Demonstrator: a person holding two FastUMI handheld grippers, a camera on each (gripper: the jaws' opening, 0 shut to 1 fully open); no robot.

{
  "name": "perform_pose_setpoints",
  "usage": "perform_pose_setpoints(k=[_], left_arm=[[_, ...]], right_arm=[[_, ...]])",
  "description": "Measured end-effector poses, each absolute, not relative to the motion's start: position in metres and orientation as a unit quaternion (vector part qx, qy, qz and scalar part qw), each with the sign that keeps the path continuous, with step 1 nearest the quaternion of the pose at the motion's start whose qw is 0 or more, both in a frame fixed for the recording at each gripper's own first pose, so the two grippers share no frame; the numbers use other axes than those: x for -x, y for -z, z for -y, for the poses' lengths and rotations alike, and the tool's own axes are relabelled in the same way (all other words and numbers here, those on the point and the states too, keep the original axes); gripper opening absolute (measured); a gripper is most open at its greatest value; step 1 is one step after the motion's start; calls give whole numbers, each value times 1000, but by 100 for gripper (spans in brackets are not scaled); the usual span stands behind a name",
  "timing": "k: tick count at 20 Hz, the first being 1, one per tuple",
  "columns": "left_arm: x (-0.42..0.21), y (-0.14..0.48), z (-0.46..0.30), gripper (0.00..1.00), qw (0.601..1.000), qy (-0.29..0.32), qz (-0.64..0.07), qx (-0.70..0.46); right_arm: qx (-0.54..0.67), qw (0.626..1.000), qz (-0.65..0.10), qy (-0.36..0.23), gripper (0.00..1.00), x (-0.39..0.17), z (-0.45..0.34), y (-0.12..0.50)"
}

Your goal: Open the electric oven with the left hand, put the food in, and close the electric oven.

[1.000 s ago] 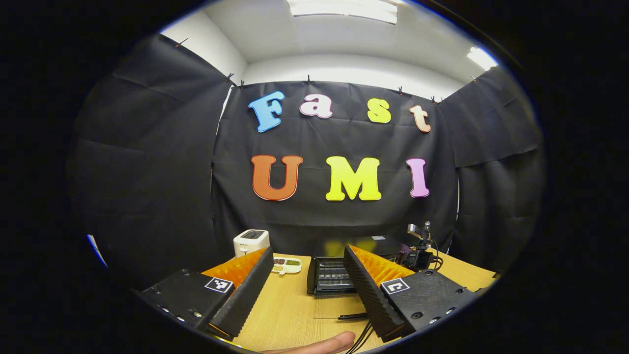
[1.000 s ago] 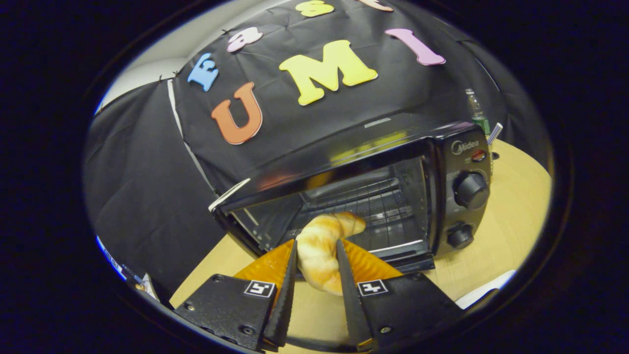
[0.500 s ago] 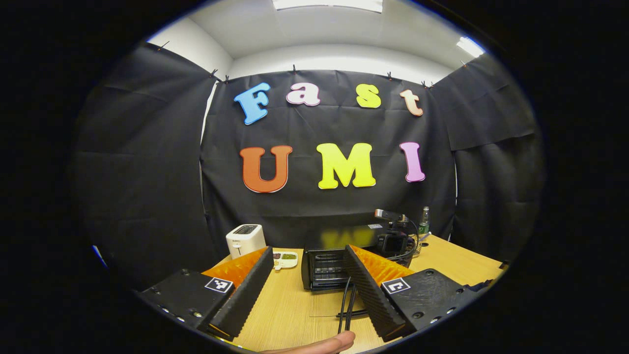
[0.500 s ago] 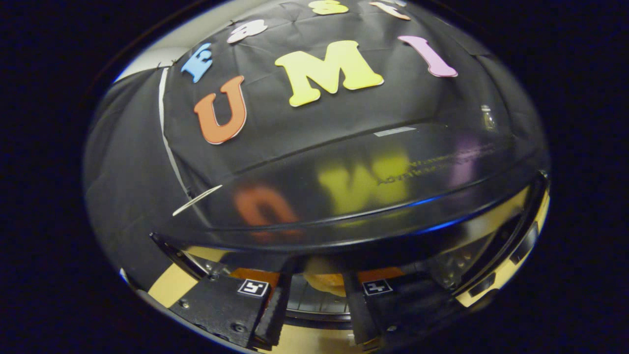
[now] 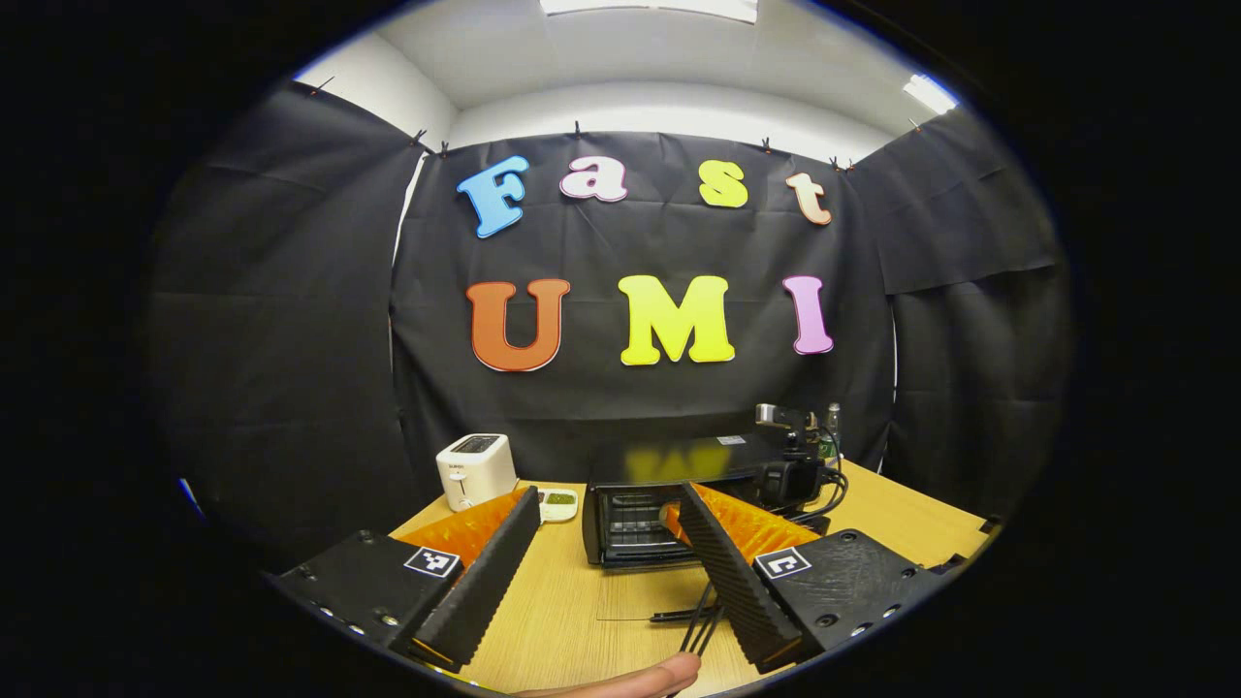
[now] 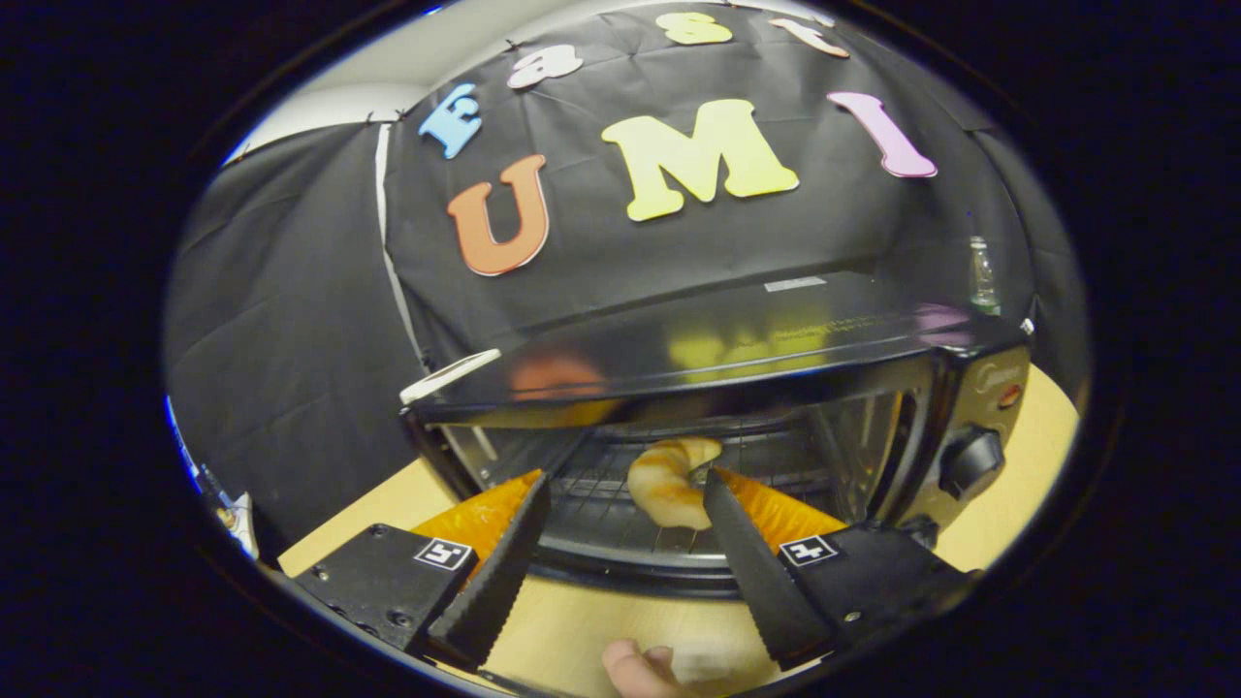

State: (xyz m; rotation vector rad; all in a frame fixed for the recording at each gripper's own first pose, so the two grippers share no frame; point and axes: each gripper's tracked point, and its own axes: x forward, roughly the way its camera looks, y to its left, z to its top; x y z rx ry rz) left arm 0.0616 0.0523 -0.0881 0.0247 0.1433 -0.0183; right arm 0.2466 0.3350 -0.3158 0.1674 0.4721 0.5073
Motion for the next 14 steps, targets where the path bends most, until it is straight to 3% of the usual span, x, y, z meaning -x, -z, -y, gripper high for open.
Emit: perform_pose_setpoints(k=[4,8,14], left_arm=[[-61,106,-48,95,996,9,-92,-5],[-64,120,-38,95,995,19,-102,-12],[-67,160,-29,95,989,24,-146,-13]], right_arm=[[-87,943,-198,-252,96,-211,-308,278],[-35,963,-164,-213,94,-181,-261,247],[-52,974,-127,-180,95,-127,-211,181]])
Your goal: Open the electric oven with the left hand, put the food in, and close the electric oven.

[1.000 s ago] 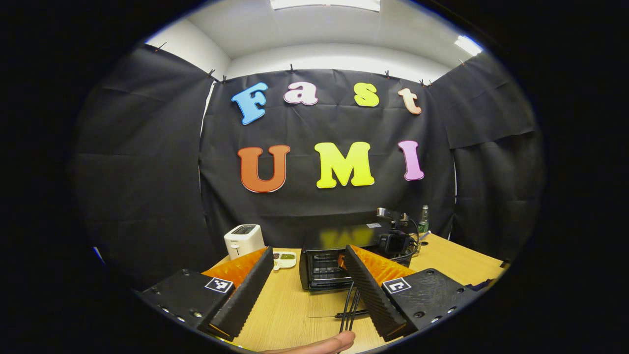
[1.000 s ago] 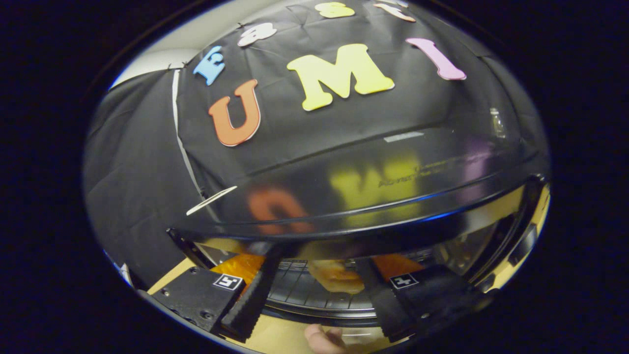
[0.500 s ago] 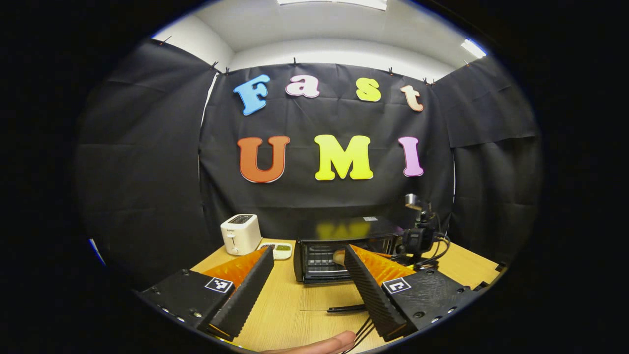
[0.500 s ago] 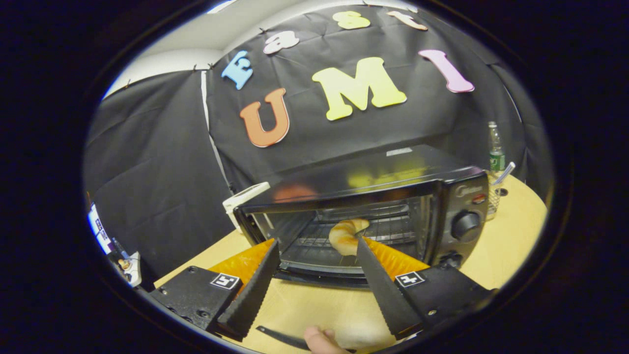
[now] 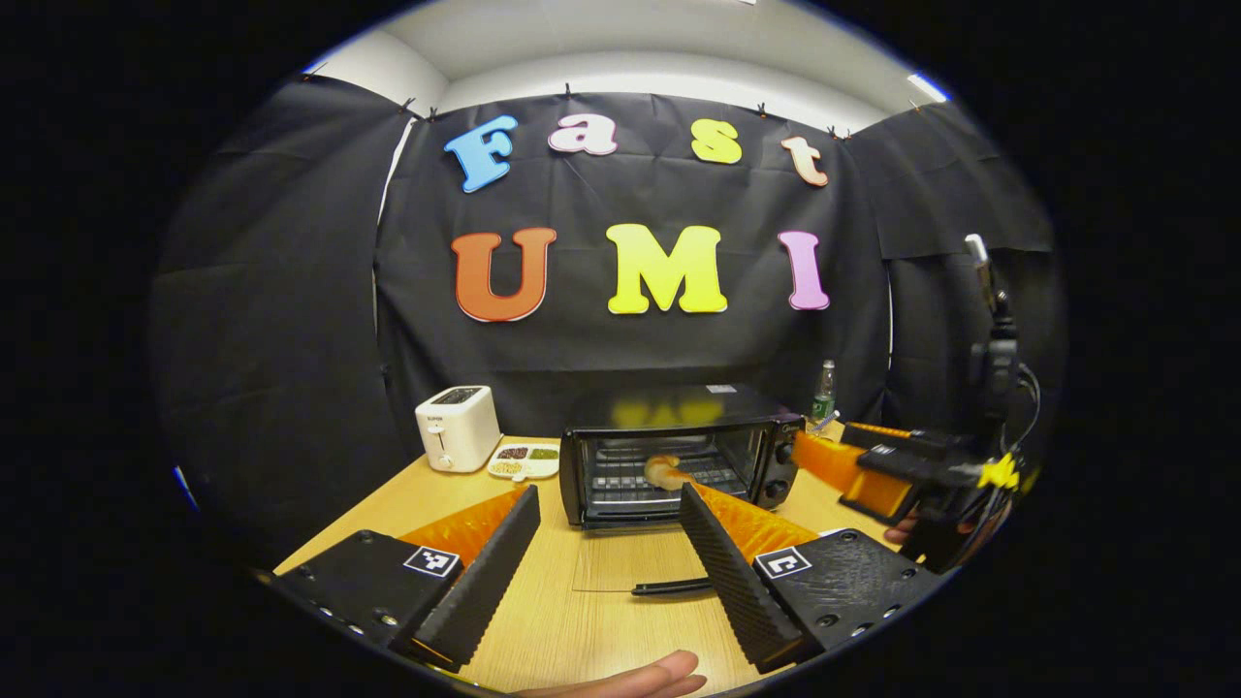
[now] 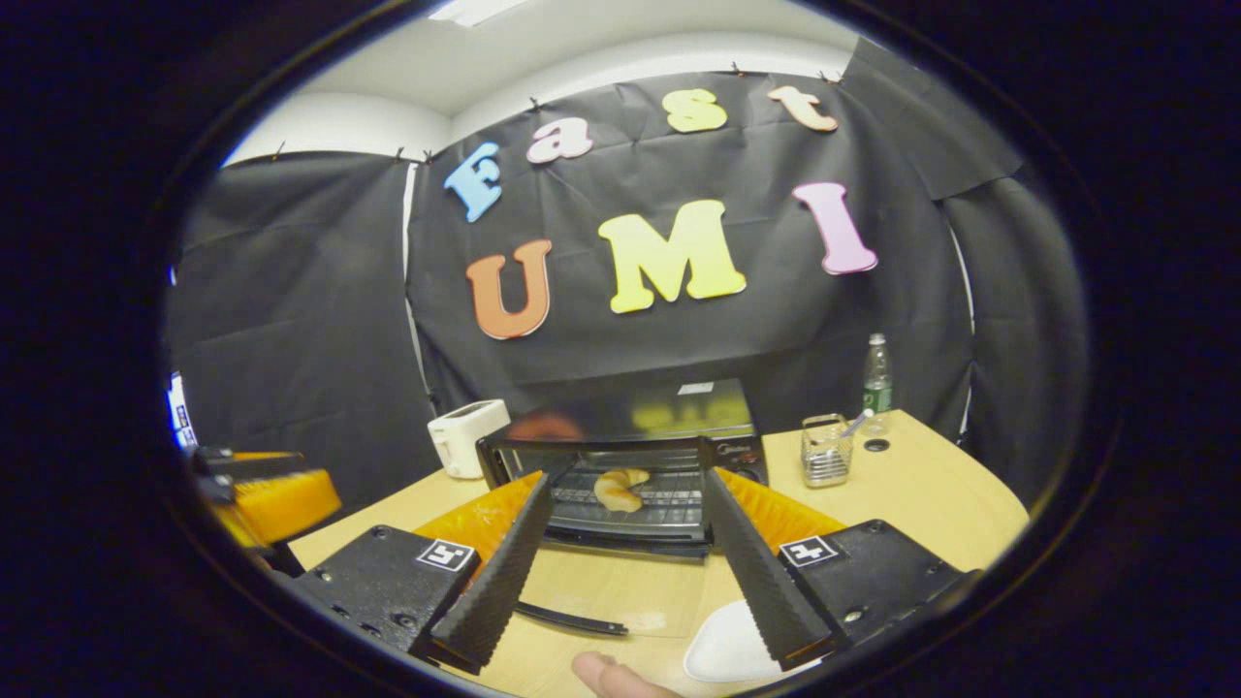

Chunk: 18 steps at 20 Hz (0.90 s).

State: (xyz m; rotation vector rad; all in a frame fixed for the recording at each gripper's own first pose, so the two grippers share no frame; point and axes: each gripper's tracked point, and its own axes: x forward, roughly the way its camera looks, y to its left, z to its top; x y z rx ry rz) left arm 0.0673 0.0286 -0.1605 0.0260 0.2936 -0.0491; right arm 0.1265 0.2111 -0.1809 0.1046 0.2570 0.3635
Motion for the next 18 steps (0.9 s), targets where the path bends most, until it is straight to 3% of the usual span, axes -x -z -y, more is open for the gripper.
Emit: perform_pose_setpoints(k=[6,7,8,18], left_arm=[[-72,213,4,95,979,56,-194,-12],[-73,224,8,100,976,58,-207,-15],[-74,237,13,95,973,60,-222,-16],[-60,342,60,96,929,90,-360,2]], right_arm=[[-47,989,-55,-131,95,-76,-147,93],[-42,990,-48,-122,95,-68,-137,83],[-36,992,-42,-113,95,-62,-127,73],[-5,997,6,-72,95,-12,-59,28]])
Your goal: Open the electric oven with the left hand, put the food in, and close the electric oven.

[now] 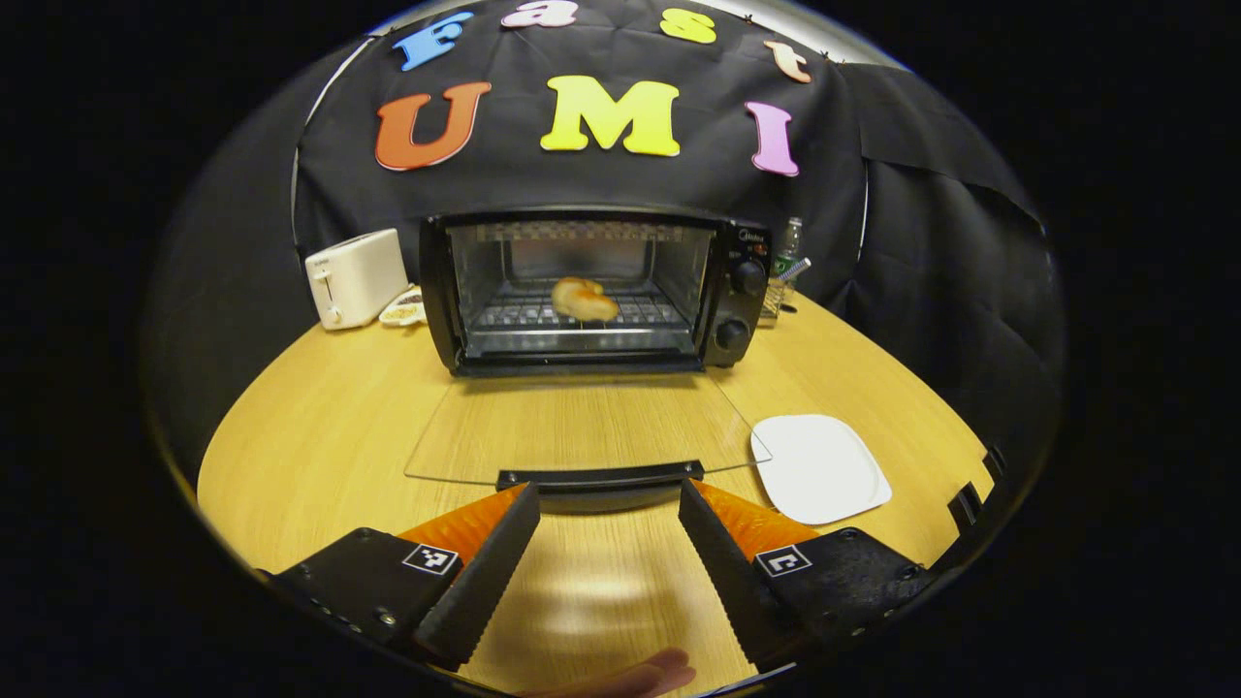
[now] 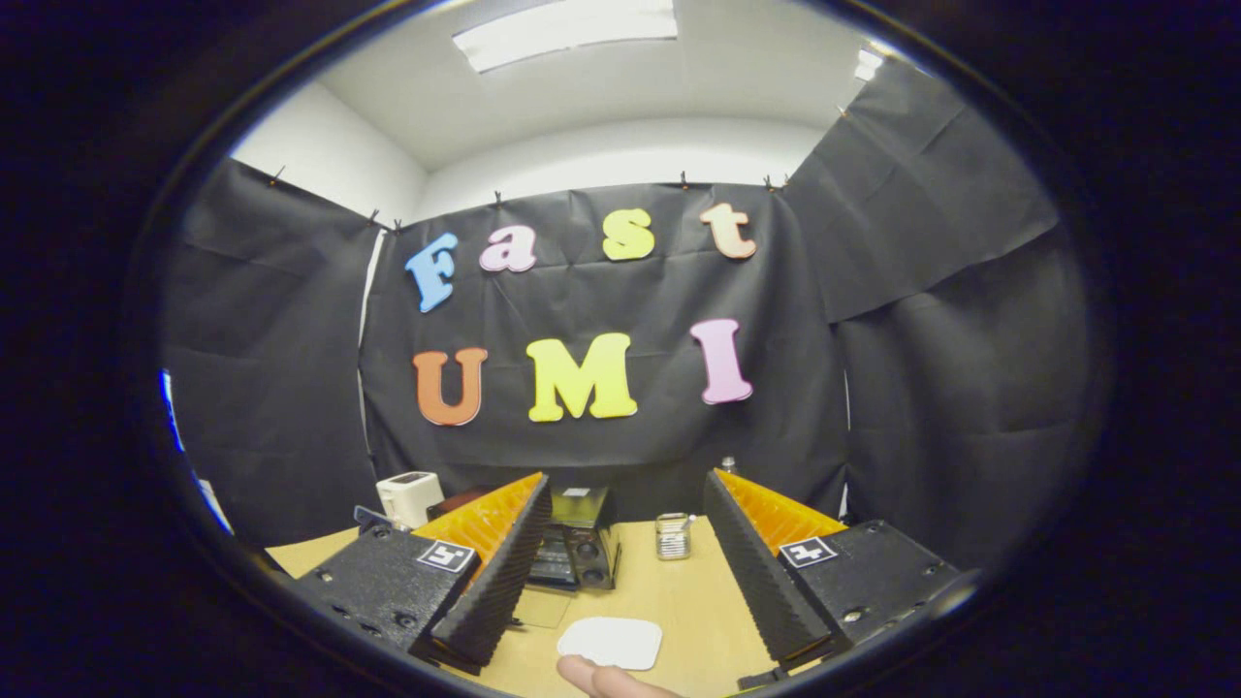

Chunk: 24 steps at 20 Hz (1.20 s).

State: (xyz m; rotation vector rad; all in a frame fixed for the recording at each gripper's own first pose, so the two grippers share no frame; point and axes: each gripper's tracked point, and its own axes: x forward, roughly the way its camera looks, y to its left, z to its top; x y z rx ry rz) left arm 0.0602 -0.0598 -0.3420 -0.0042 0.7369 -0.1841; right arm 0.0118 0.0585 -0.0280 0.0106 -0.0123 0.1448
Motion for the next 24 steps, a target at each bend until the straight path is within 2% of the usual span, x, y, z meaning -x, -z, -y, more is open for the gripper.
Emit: perform_pose_setpoints(k=[7,8,9,11,21,22,23,24], left_arm=[[-65,374,66,95,911,78,-405,-7],[-68,377,64,100,909,72,-409,-7],[-69,380,63,96,906,67,-418,-4],[-70,383,61,96,902,62,-428,0],[-78,354,58,95,906,40,-421,15],[-78,352,57,95,905,37,-423,16],[-79,352,58,100,904,35,-425,14],[-80,349,58,95,906,31,-422,12]], right_arm=[[-16,996,14,-82,95,-3,-43,35],[-19,996,15,-88,95,-2,-44,36],[-22,995,14,-93,95,-2,-45,37],[-27,995,13,-98,95,-3,-43,40],[-40,995,7,-95,95,-6,-43,44],[-42,994,6,-97,95,-7,-45,46],[-42,994,5,-99,95,-8,-47,46],[-42,994,3,-99,95,-9,-47,49]])
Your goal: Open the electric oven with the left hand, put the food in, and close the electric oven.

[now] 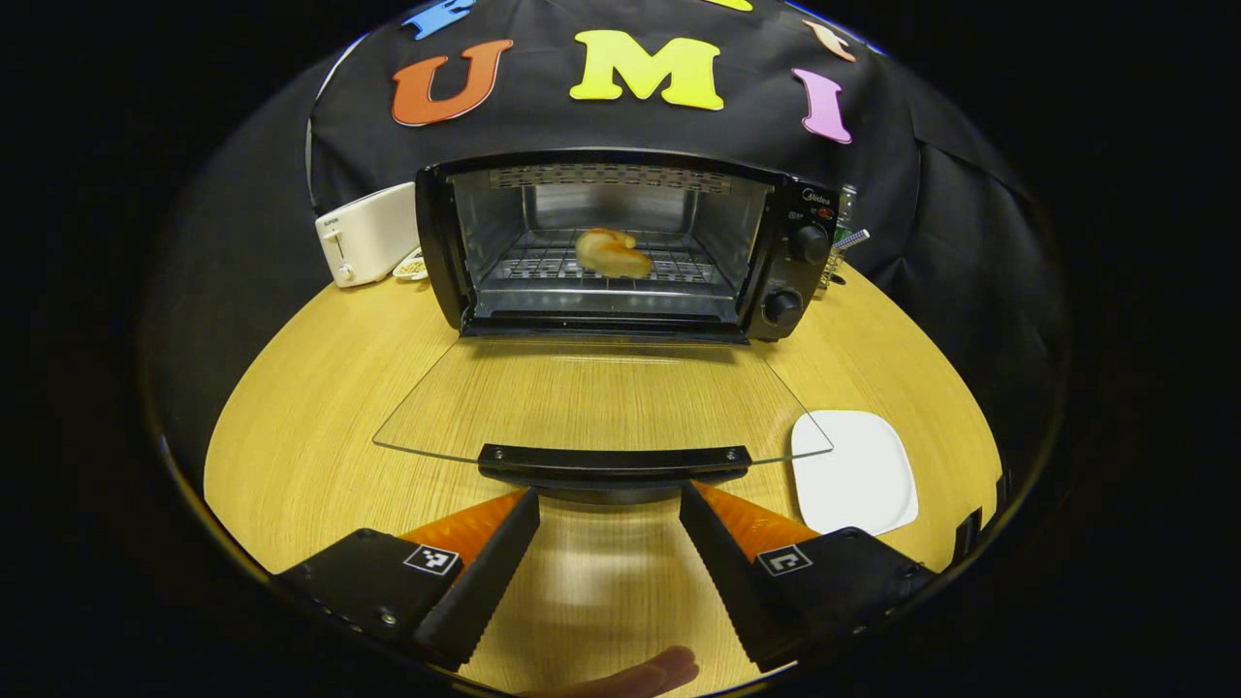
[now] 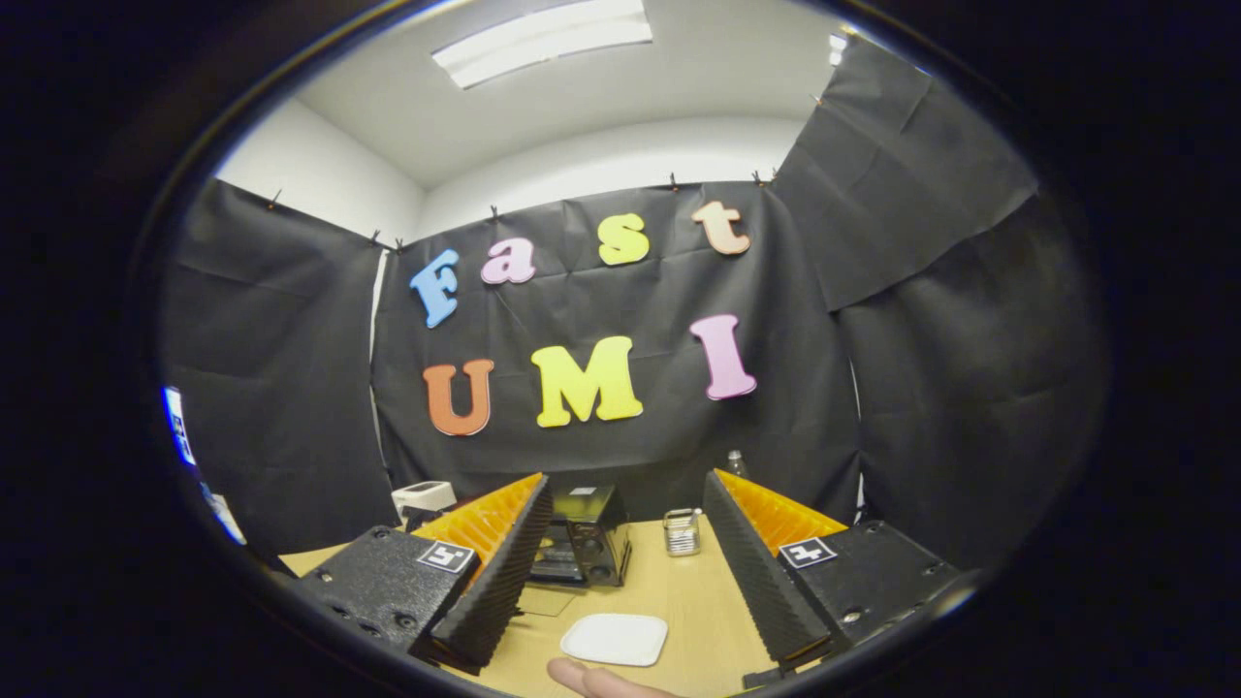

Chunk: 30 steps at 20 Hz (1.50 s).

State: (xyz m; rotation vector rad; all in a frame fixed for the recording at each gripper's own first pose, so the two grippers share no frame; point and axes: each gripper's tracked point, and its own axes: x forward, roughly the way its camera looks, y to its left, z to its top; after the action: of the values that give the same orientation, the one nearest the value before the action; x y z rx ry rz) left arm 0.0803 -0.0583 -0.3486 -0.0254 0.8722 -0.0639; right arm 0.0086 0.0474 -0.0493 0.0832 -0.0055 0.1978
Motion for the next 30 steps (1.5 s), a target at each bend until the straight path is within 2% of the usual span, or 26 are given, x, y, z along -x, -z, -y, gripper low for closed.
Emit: perform_pose_setpoints(k=[12,18,21,26,27,28,30], left_arm=[[-98,313,64,95,920,21,-392,7],[-119,285,64,95,936,24,-351,6],[-138,265,59,95,953,33,-302,2],[-164,250,44,98,964,34,-259,43],[-165,247,40,89,966,31,-253,47],[-163,244,36,96,967,29,-249,49],[-160,235,31,94,969,30,-240,46]], right_arm=[[-41,994,-17,-101,95,-17,-53,61],[-42,994,-21,-101,95,-16,-53,63],[-40,994,-20,-99,95,-16,-50,63],[-41,994,-24,-94,95,-19,-46,67],[-41,995,-25,-93,95,-20,-45,67],[-42,995,-25,-92,95,-21,-45,67],[-41,995,-29,-91,95,-24,-46,70]])
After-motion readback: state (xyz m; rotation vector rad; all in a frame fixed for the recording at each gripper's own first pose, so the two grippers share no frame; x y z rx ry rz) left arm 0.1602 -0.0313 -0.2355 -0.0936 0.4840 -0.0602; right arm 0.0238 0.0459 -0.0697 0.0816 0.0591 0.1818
